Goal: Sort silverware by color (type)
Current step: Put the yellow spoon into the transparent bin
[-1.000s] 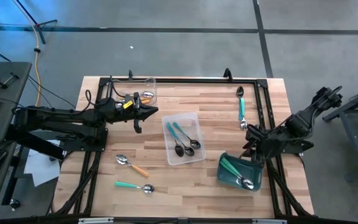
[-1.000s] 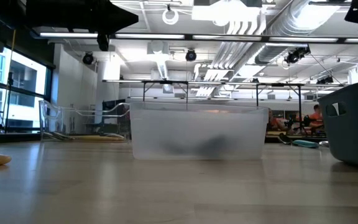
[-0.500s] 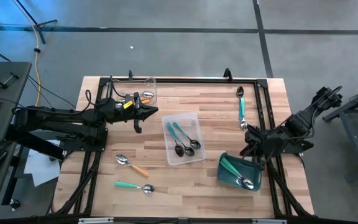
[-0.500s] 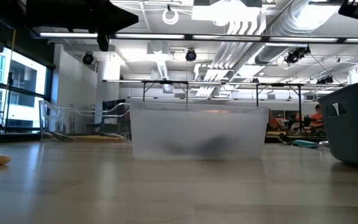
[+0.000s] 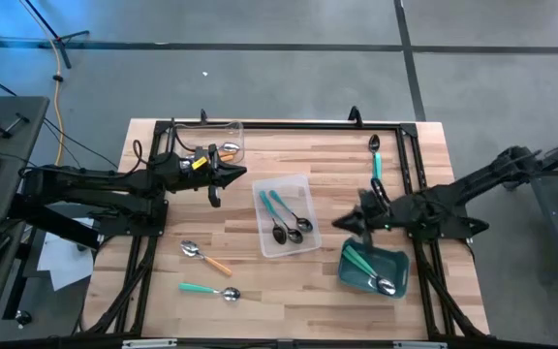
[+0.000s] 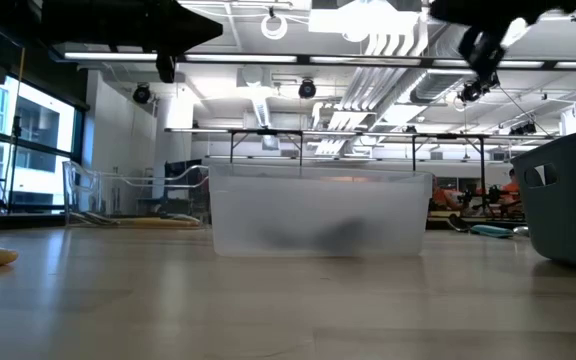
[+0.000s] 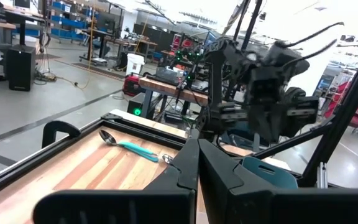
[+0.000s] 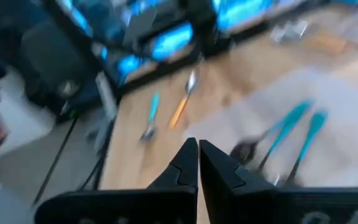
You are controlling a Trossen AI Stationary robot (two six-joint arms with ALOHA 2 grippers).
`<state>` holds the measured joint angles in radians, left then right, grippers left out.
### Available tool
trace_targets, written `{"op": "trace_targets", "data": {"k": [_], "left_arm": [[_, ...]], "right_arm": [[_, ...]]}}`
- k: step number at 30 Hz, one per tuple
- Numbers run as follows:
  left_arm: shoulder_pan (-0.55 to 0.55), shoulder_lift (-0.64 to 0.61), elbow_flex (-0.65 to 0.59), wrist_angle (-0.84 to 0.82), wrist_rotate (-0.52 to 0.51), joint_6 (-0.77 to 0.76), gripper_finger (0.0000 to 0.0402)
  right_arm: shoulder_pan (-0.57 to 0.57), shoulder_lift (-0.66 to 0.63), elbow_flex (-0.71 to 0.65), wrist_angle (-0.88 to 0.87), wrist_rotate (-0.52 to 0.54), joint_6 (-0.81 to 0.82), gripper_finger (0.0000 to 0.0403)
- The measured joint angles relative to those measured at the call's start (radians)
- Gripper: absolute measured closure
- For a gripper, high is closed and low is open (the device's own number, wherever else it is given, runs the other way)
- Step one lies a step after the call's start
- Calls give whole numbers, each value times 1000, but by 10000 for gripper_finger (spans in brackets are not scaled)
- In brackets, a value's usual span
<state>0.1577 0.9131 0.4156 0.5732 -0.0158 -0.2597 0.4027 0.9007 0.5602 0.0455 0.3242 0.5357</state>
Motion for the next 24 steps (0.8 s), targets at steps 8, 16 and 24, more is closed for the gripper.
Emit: {"op": "trace_targets", "data": {"k": [8, 16, 24], "left_arm": [[0, 0, 0, 1, -35, 1, 401], [0, 0, 0, 1, -40, 1, 401], [-1, -3, 0, 1, -30, 1, 401]], "right_arm": [[-260, 95, -37, 272, -160, -246, 403], [-480, 142, -5, 296, -406, -342, 403], [-618, 141, -4, 436, -507, -380, 403]]}}
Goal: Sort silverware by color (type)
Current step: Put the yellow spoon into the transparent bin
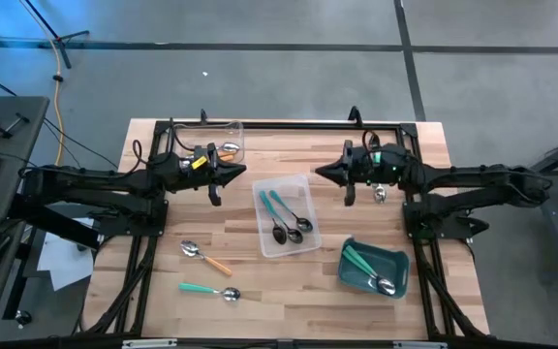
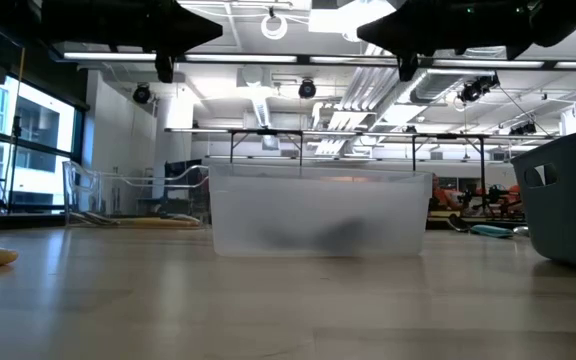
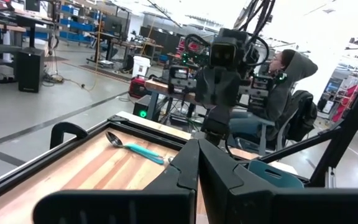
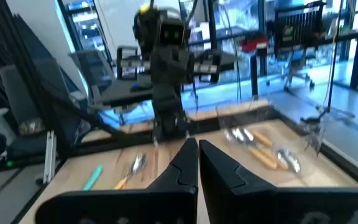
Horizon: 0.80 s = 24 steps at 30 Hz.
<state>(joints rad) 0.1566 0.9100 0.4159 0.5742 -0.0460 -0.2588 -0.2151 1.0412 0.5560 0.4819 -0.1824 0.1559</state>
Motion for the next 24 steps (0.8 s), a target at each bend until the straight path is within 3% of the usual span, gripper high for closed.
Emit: {"op": "trace_targets", "data": {"k": [24], "left_arm": [[0, 0, 0, 0, 0, 1, 401]], "right_arm": [[-29, 0, 0, 32, -43, -8, 403]]}}
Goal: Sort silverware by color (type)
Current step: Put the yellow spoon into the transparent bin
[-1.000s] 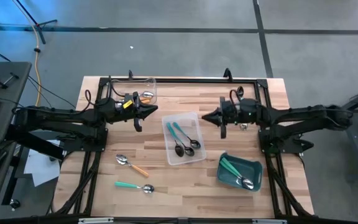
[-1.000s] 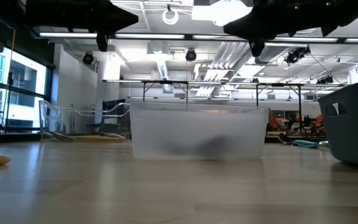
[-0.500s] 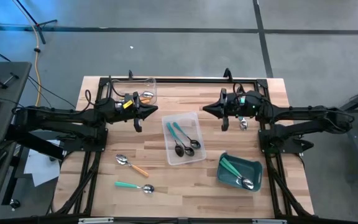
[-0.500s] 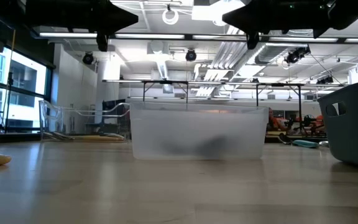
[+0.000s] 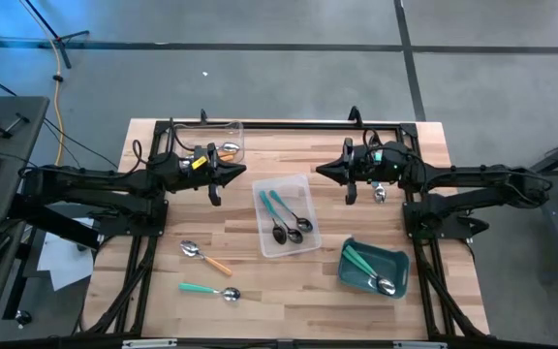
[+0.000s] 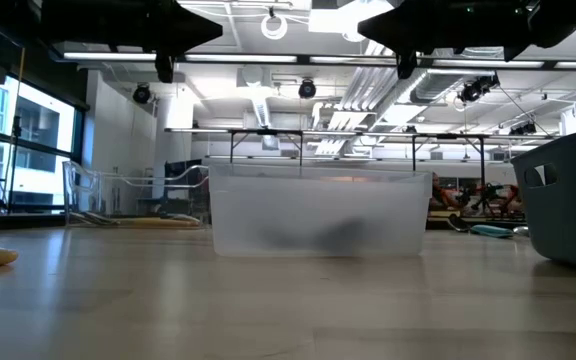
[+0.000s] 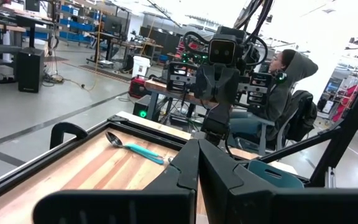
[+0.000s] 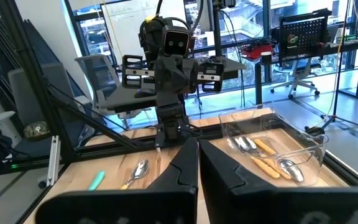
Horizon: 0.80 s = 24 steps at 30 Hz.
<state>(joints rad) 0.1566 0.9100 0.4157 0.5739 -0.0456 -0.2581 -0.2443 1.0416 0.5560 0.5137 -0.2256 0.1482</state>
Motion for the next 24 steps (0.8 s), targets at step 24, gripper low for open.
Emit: {"op": "trace_targets", "data": {"k": [24], "left_arm": [[0, 0, 0, -12, 0, 34, 293]], "right_arm": [[0, 0, 0, 0, 1, 10, 403]]}}
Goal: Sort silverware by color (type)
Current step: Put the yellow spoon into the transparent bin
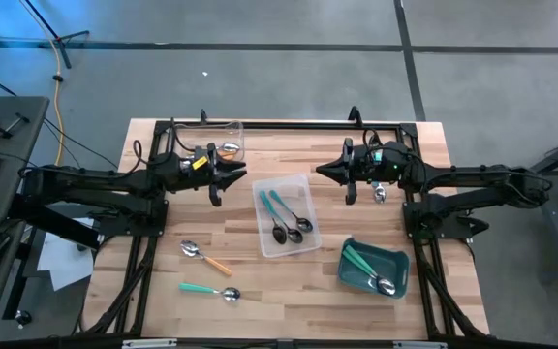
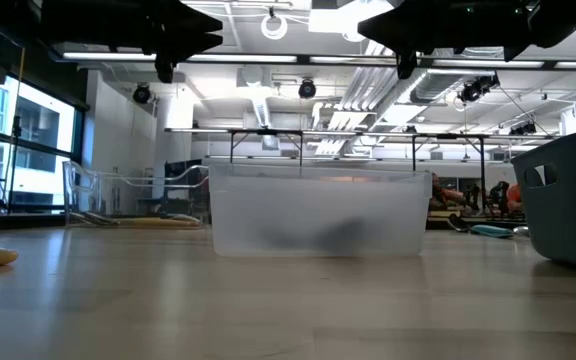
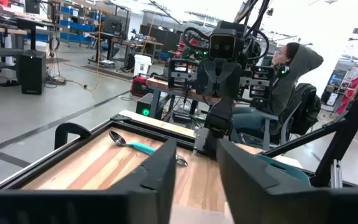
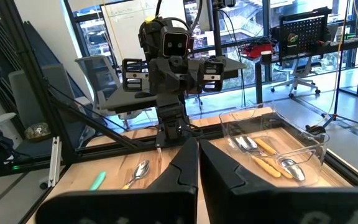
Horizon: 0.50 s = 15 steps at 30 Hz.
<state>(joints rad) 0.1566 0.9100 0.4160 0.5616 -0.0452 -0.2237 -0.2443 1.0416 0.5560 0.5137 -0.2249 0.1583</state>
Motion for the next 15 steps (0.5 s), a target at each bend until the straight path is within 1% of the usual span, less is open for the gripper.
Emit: {"op": "trace_targets", "data": {"k": [5, 8, 11, 15], "left_arm": [[0, 0, 0, -20, -1, 0, 238], [0, 0, 0, -25, -1, 0, 212], [0, 0, 0, -26, -2, 0, 194], [0, 0, 0, -26, -2, 0, 184]], "right_arm": [[0, 0, 0, 0, 0, 1, 403], [0, 0, 0, 0, 0, 1, 403], [0, 0, 0, 0, 0, 1, 403], [0, 0, 0, 0, 0, 1, 403]]}}
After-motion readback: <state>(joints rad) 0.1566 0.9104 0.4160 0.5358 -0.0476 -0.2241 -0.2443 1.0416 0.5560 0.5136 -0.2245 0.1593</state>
